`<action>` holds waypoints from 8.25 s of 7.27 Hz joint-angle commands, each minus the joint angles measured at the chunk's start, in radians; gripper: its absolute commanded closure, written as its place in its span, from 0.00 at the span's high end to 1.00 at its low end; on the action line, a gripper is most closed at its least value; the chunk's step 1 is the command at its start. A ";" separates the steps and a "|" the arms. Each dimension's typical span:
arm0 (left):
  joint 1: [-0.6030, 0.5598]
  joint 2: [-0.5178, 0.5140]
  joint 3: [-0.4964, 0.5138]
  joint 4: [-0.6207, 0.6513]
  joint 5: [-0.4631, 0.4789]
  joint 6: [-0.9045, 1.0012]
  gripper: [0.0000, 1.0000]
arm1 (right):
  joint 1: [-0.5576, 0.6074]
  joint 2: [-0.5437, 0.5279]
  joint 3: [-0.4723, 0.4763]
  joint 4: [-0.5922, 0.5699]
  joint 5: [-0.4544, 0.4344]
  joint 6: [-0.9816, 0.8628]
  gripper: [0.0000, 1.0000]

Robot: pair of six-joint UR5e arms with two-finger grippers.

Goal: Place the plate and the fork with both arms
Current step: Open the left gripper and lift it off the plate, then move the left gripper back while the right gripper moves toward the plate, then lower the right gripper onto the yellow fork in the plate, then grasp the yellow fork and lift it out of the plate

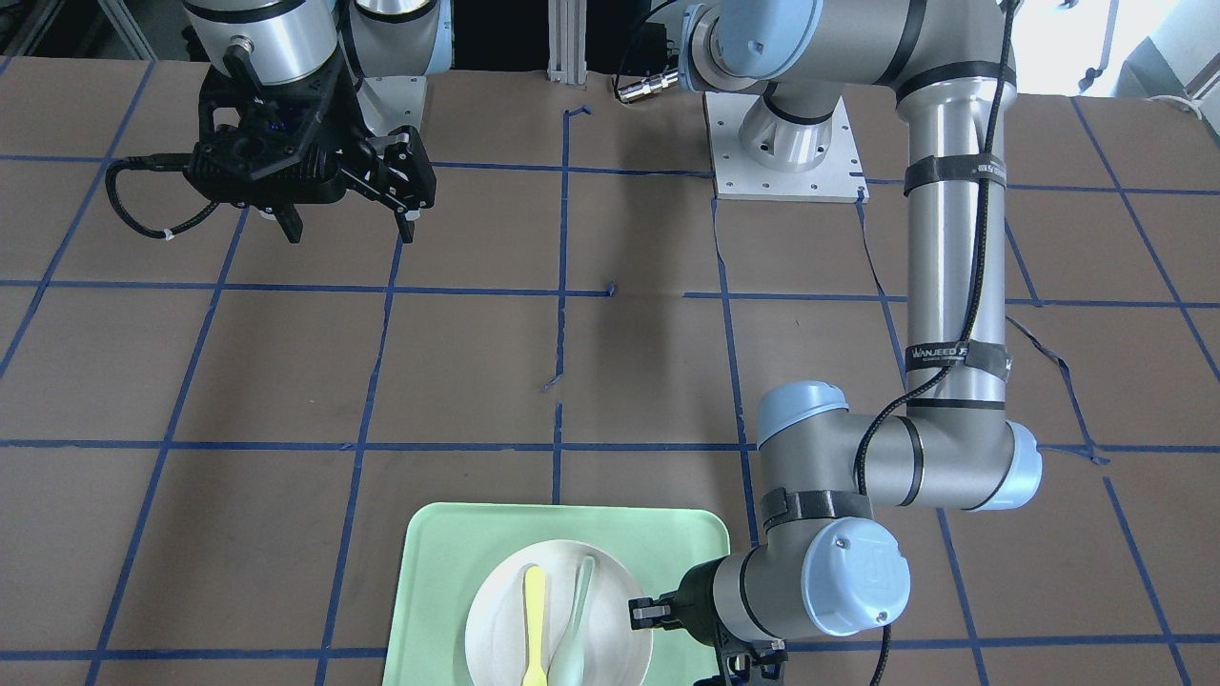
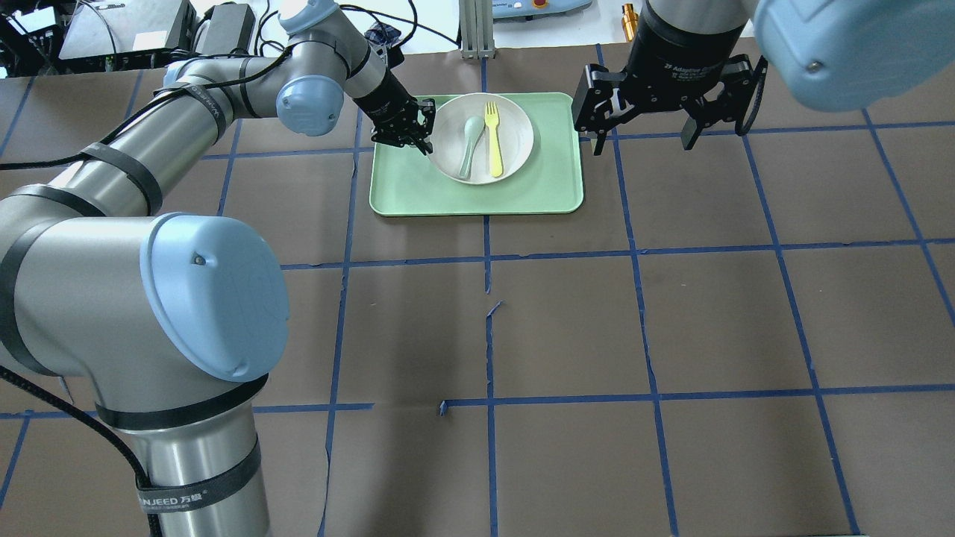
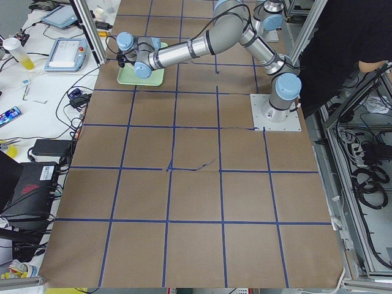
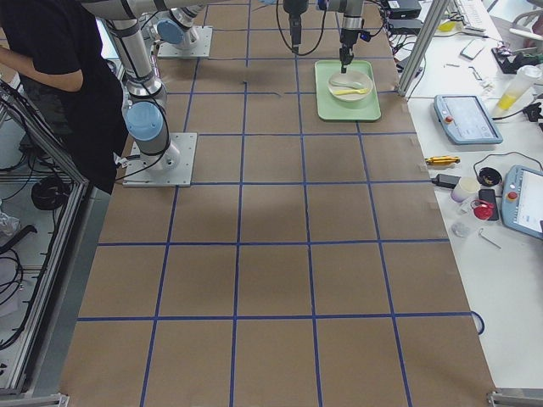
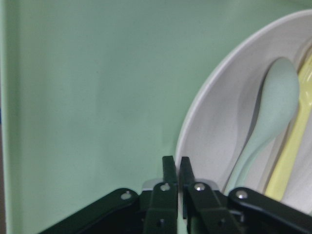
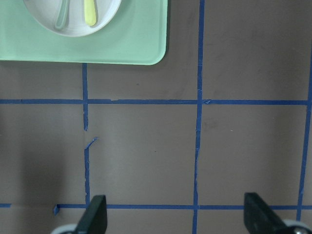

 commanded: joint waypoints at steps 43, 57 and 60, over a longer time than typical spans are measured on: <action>0.072 0.818 -0.490 -0.317 0.394 0.104 1.00 | 0.087 0.816 -0.347 -0.489 0.083 -0.046 0.47; 0.072 0.815 -0.494 -0.315 0.390 0.095 1.00 | -0.044 0.670 -0.200 -0.452 0.104 -0.012 0.02; 0.072 0.810 -0.494 -0.315 0.390 0.099 1.00 | -0.048 0.680 -0.154 -0.525 0.146 -0.108 0.04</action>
